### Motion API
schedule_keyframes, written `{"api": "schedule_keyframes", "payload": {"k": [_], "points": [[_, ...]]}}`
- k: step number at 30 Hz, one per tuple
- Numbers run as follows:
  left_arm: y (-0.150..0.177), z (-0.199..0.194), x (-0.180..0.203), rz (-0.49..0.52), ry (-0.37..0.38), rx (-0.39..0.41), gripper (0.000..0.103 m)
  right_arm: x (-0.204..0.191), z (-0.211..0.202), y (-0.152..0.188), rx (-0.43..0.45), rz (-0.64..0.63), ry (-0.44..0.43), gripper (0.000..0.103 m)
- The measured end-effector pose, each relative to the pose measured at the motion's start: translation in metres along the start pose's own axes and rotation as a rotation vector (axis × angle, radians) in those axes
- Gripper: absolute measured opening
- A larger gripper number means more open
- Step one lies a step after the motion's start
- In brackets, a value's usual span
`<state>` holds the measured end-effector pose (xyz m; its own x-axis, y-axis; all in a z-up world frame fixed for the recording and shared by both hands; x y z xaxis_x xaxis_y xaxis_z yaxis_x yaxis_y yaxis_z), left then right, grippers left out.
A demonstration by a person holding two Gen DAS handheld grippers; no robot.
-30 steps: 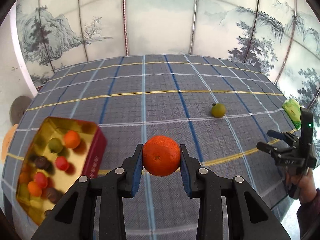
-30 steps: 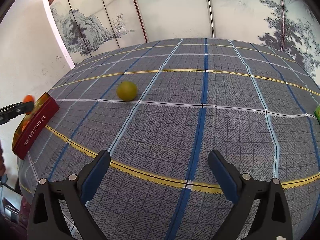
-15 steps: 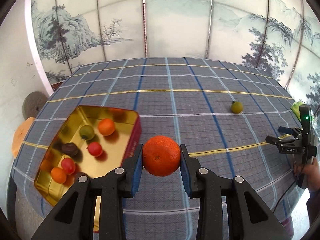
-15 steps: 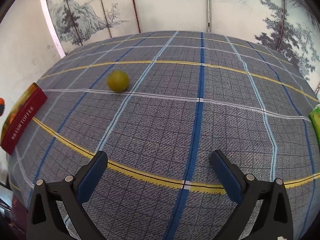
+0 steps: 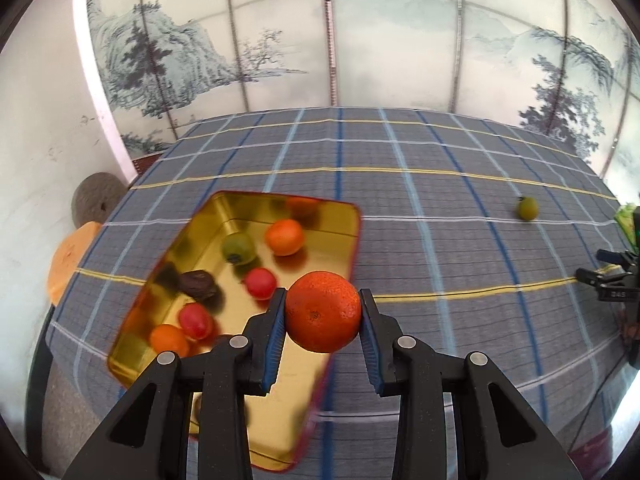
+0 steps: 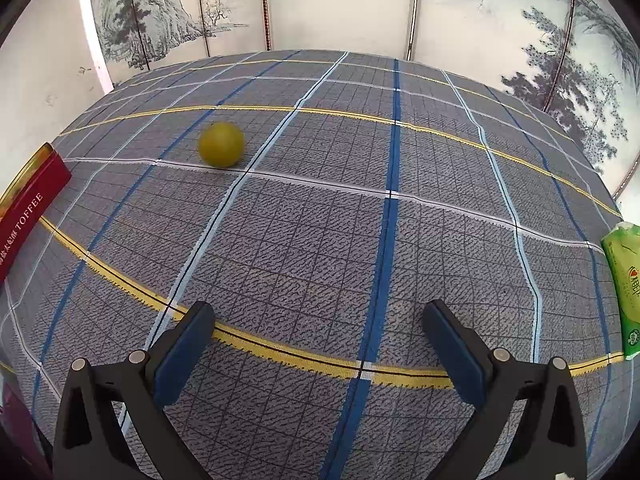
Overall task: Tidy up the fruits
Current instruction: 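Carry the tangerine into the tin and open the left gripper, then grasp the green-yellow fruit with the right gripper and lift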
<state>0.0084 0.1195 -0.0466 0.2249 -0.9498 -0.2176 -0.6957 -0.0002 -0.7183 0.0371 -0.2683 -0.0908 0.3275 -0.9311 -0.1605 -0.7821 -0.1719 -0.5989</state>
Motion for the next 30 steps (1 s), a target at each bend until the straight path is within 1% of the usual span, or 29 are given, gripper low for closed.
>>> {"api": "schedule_keyframes", "payload": {"k": [6, 11, 13, 15, 16, 18, 20, 22, 26, 28, 30], "points": [[0.004, 0.021, -0.024, 0.006, -0.074, -0.021, 0.035, 0.002, -0.001, 0.001, 0.002, 0.005, 0.005, 0.103], [0.011, 0.037, -0.030, 0.028, -0.106, -0.056, 0.037, 0.002, -0.002, 0.000, 0.000, 0.027, 0.014, 0.103], [0.012, 0.040, -0.030, 0.046, -0.125, -0.059, 0.037, -0.002, -0.003, -0.003, 0.024, 0.049, -0.029, 0.103], [0.013, 0.042, -0.031, 0.057, -0.144, -0.061, 0.038, -0.007, -0.005, -0.008, 0.049, 0.053, -0.053, 0.103], [0.013, 0.043, -0.031, 0.060, -0.148, -0.060, 0.039, -0.010, -0.007, -0.011, 0.063, 0.048, -0.058, 0.103], [0.013, 0.043, -0.031, 0.061, -0.160, -0.052, 0.046, -0.019, -0.011, -0.018, 0.090, 0.026, -0.072, 0.103], [0.010, 0.041, -0.032, 0.058, -0.175, -0.034, 0.059, -0.028, -0.012, -0.025, 0.108, 0.006, -0.102, 0.103], [0.008, 0.039, -0.032, 0.057, -0.185, -0.021, 0.062, -0.034, -0.012, -0.031, 0.119, -0.014, -0.117, 0.103], [0.007, 0.038, -0.031, 0.051, -0.188, -0.018, 0.062, -0.040, -0.005, -0.038, 0.117, -0.022, -0.128, 0.103], [0.008, 0.037, -0.032, 0.036, -0.181, -0.021, 0.062, -0.039, -0.002, -0.041, 0.121, -0.012, -0.132, 0.103], [0.008, 0.033, -0.034, -0.004, -0.157, -0.022, 0.062, -0.038, 0.003, -0.046, 0.121, 0.006, -0.140, 0.103]]}}
Point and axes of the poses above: each gripper's, at about its wrist camera, not at the fingertips, and z roughly the way its jaws point, x to its right, y to its underside, the point moved 6 cm from there along z, roughly the way its jaws point, and after that the axes turned 12 degrees about -y, right-handed, at the moved point
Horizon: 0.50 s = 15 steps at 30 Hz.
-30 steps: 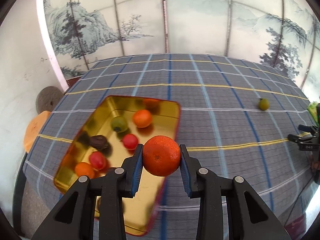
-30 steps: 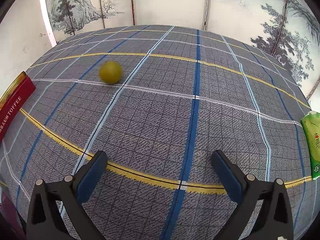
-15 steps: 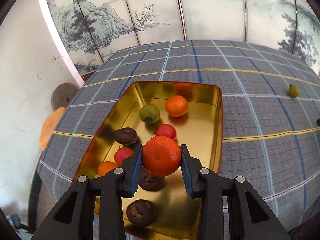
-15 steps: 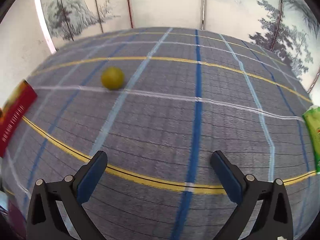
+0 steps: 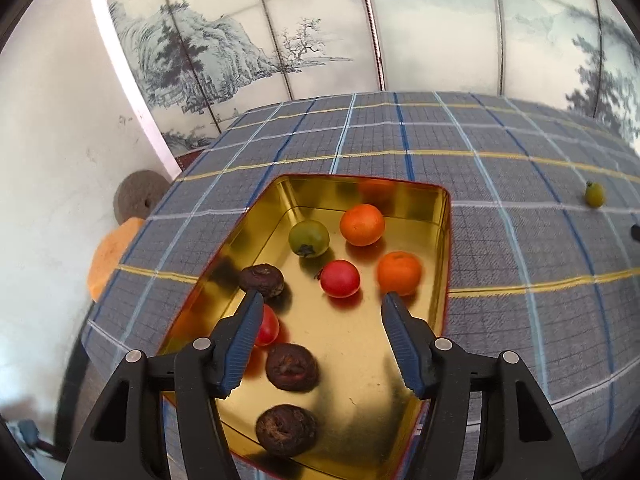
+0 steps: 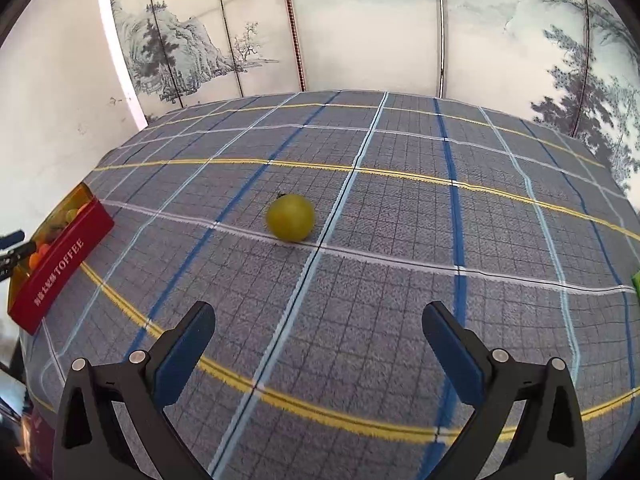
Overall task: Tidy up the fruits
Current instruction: 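Grasp the green-yellow fruit with the right gripper and lift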
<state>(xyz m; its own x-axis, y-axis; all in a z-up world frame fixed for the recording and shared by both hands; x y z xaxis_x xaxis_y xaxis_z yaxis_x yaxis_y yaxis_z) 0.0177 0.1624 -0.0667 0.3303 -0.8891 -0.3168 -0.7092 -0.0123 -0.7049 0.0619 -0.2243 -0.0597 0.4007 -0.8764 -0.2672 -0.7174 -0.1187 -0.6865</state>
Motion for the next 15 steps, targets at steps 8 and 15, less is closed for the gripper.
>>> {"api": "schedule_keyframes", "payload": {"k": [8, 15], "points": [[0.007, -0.016, -0.003, -0.073, 0.065, -0.019, 0.066, -0.007, 0.019, -0.023, 0.003, -0.041, -0.005, 0.103], [0.010, -0.031, -0.003, -0.071, 0.067, -0.013, 0.071, -0.012, 0.045, -0.045, -0.014, -0.090, -0.031, 0.094]]}}
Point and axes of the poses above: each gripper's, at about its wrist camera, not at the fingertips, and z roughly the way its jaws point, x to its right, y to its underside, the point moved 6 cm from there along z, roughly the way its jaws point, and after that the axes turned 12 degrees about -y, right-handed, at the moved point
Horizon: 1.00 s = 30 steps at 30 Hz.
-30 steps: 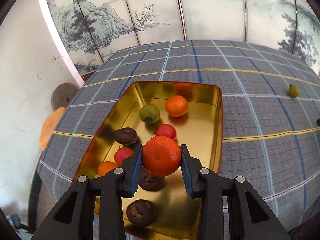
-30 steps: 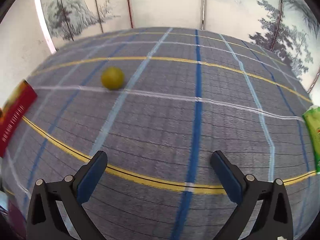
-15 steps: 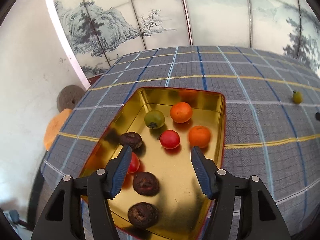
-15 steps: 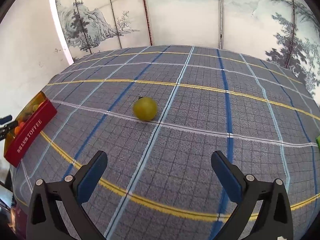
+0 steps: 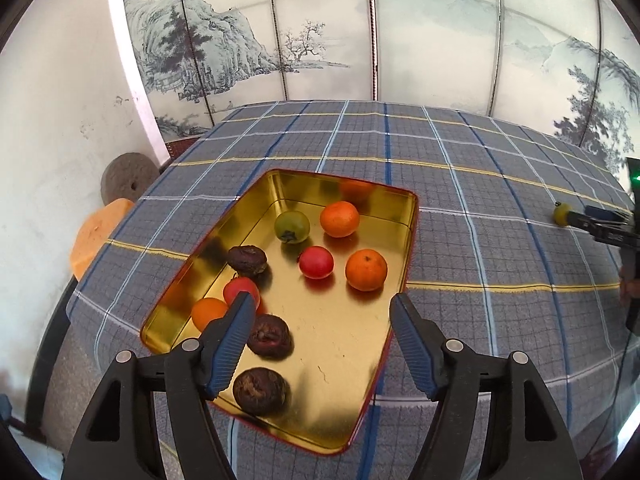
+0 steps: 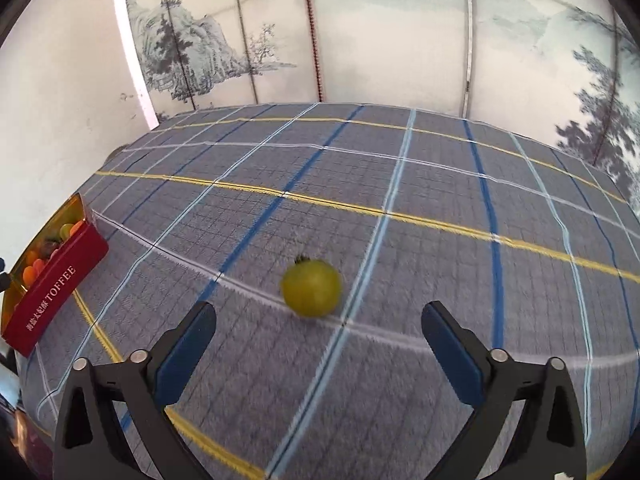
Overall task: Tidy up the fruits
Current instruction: 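Grasp the green-yellow fruit with the right gripper and lift, then lower the green-yellow fruit into the tin and open the right gripper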
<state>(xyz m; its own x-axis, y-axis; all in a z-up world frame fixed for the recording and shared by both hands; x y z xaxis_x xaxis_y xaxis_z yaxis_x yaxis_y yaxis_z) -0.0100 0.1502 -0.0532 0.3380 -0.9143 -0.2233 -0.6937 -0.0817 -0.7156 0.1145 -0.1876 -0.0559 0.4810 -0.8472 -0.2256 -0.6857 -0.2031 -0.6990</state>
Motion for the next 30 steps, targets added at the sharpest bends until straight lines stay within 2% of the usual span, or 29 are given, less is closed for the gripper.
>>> {"api": "schedule_keyframes", "payload": {"k": [4, 6, 8, 9, 10, 13, 15, 18, 21, 24, 25, 26, 30], "points": [[0.001, -0.004, -0.007, -0.023, 0.003, -0.009, 0.072, 0.001, 0.019, -0.004, -0.046, -0.026, 0.001, 0.084], [0.002, -0.004, -0.011, -0.034, -0.007, -0.013, 0.072, 0.003, 0.025, -0.003, -0.067, -0.030, -0.006, 0.074], [0.004, -0.006, -0.018, -0.052, -0.011, -0.020, 0.072, 0.006, 0.032, -0.002, -0.100, -0.022, -0.013, 0.043], [0.006, -0.007, -0.022, -0.067, -0.010, -0.023, 0.072, 0.008, 0.031, -0.002, -0.103, -0.016, -0.017, 0.041], [0.007, -0.007, -0.025, -0.077, -0.010, -0.025, 0.073, 0.009, 0.031, -0.002, -0.108, -0.001, -0.025, 0.033], [0.013, -0.010, -0.037, -0.111, -0.011, -0.030, 0.073, 0.001, 0.021, -0.002, -0.107, 0.026, -0.040, 0.033], [0.018, -0.012, -0.045, -0.125, -0.016, -0.029, 0.073, -0.023, 0.004, -0.007, -0.059, 0.026, -0.127, 0.033], [0.022, -0.014, -0.052, -0.138, -0.028, -0.025, 0.073, -0.082, -0.016, -0.018, -0.011, -0.042, -0.226, 0.033], [0.023, -0.020, -0.058, -0.142, -0.039, -0.007, 0.073, -0.151, -0.023, -0.031, 0.012, -0.097, -0.372, 0.033], [0.021, -0.028, -0.065, -0.138, -0.072, 0.033, 0.075, -0.208, -0.018, -0.037, 0.002, -0.134, -0.489, 0.033], [0.021, -0.032, -0.068, -0.134, -0.088, 0.048, 0.079, -0.230, -0.013, -0.038, -0.006, -0.147, -0.529, 0.033], [0.020, -0.034, -0.070, -0.133, -0.097, 0.057, 0.084, -0.241, -0.009, -0.039, -0.013, -0.153, -0.549, 0.033], [0.018, -0.046, -0.082, -0.131, -0.146, 0.118, 0.091, -0.290, 0.017, -0.034, -0.063, -0.179, -0.600, 0.033]]}}
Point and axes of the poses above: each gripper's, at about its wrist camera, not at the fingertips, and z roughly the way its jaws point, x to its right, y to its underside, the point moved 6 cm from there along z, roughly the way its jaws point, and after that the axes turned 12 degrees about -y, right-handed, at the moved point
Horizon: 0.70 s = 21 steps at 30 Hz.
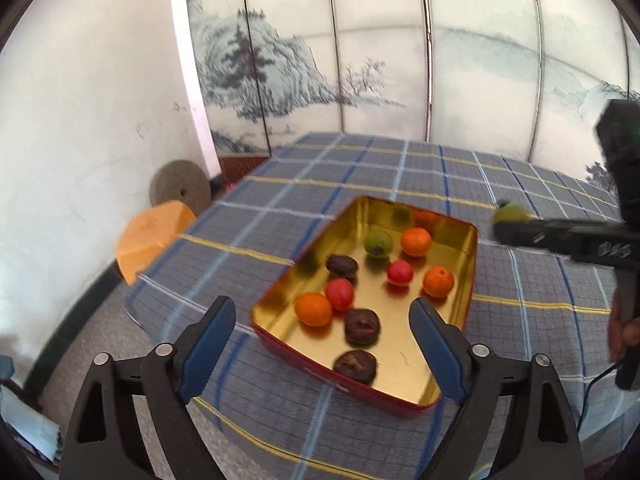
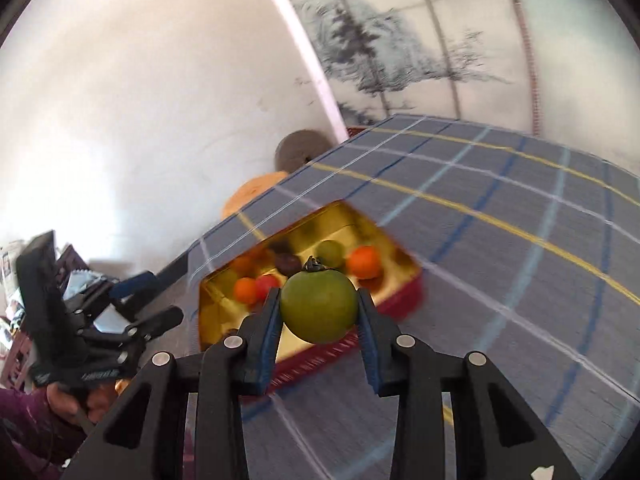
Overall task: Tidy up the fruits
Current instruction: 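Lower the green-yellow fruit into the tin and open the right gripper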
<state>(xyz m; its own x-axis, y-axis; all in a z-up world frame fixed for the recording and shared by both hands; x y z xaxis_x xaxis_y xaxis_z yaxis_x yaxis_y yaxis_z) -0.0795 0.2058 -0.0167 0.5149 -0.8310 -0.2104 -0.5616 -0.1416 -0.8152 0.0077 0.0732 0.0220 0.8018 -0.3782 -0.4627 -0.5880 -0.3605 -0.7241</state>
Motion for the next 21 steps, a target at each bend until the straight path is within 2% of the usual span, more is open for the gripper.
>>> {"api": "schedule_keyframes", "payload": {"k": [2, 8, 15, 21], "points": [[-0.002, -0.002, -0.005, 0.007, -0.027, 0.022, 0.097, -0.006, 0.020, 0.001, -0.024, 0.002, -0.017, 0.033], [-0.002, -0.002, -0.012, 0.028, -0.059, 0.049, 0.100, -0.006, 0.062, 0.004, -0.080, 0.024, -0.006, 0.034], [-0.007, -0.004, -0.024, -0.013, -0.055, 0.074, 0.102, 0.001, 0.089, 0.005, -0.116, 0.050, 0.011, 0.034], [-0.010, -0.004, -0.031, -0.049, -0.027, 0.044, 0.102, 0.004, 0.103, 0.005, -0.129, 0.060, 0.024, 0.035]]}}
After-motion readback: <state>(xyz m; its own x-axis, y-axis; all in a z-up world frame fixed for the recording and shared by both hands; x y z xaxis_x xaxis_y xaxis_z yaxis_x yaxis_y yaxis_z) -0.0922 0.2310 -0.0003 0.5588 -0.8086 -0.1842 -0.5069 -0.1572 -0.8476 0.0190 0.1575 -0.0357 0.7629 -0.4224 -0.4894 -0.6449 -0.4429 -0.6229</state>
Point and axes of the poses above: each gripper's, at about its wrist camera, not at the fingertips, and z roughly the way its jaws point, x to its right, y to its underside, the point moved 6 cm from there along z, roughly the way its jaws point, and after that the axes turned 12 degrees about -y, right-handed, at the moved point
